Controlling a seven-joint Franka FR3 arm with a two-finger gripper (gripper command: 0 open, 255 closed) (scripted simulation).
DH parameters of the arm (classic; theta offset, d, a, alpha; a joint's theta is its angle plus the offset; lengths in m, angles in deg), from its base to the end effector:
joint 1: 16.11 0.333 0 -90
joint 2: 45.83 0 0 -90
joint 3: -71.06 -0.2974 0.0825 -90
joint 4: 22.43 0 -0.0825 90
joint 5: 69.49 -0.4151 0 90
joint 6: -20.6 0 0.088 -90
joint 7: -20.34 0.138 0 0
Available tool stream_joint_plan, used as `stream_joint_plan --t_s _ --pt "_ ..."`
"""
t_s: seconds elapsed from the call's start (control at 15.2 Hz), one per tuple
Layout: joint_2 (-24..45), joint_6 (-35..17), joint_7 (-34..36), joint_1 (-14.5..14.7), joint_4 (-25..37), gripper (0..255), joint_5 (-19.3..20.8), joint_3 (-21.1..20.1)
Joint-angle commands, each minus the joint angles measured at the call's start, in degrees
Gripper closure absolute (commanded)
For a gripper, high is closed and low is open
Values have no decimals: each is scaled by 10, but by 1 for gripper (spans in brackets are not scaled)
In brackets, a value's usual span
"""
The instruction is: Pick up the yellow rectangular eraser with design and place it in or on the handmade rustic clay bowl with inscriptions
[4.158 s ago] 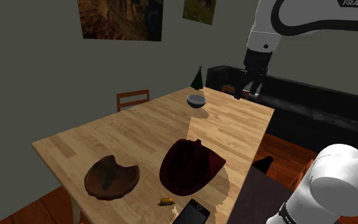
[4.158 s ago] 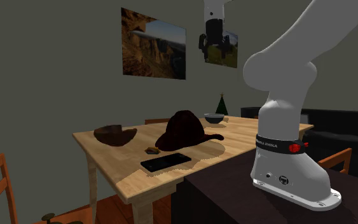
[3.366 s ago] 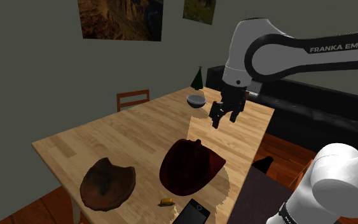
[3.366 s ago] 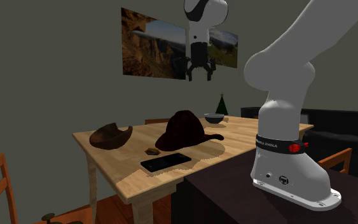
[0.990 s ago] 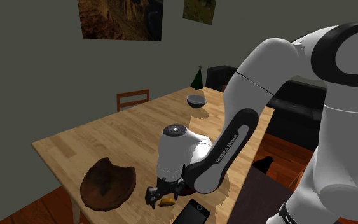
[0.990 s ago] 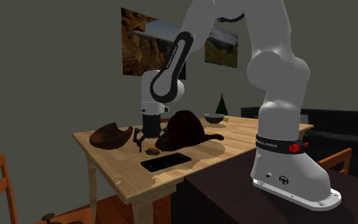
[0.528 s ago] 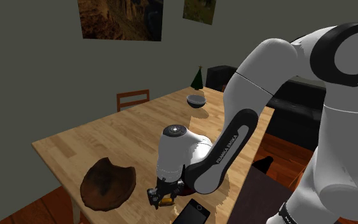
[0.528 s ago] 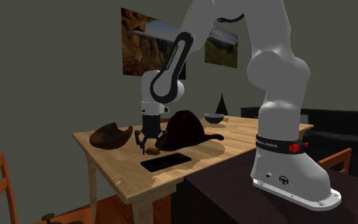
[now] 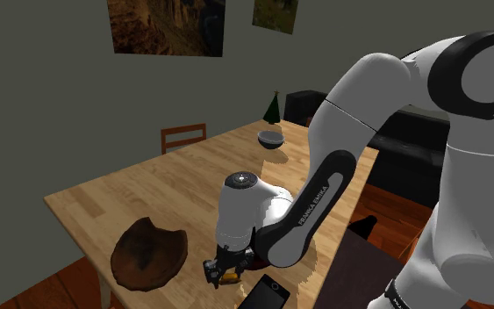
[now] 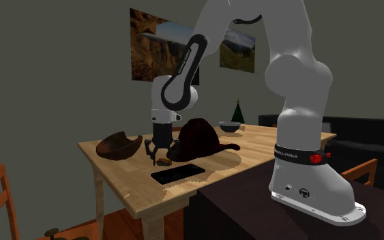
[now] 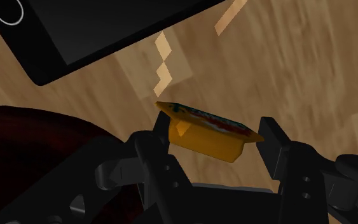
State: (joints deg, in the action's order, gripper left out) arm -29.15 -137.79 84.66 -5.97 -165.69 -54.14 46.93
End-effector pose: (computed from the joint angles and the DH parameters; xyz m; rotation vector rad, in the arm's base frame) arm 0.3759 0.2895 0.1058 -3.0874 0.4531 0.0098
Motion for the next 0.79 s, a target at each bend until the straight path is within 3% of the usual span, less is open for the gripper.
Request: stream_joint_plan --t_s 0.0,0.73 --pt "-8 6 -6 -5 -2 255 -9 -7" --pt "-106 86 -82 -41 -8 255 -116 -62"
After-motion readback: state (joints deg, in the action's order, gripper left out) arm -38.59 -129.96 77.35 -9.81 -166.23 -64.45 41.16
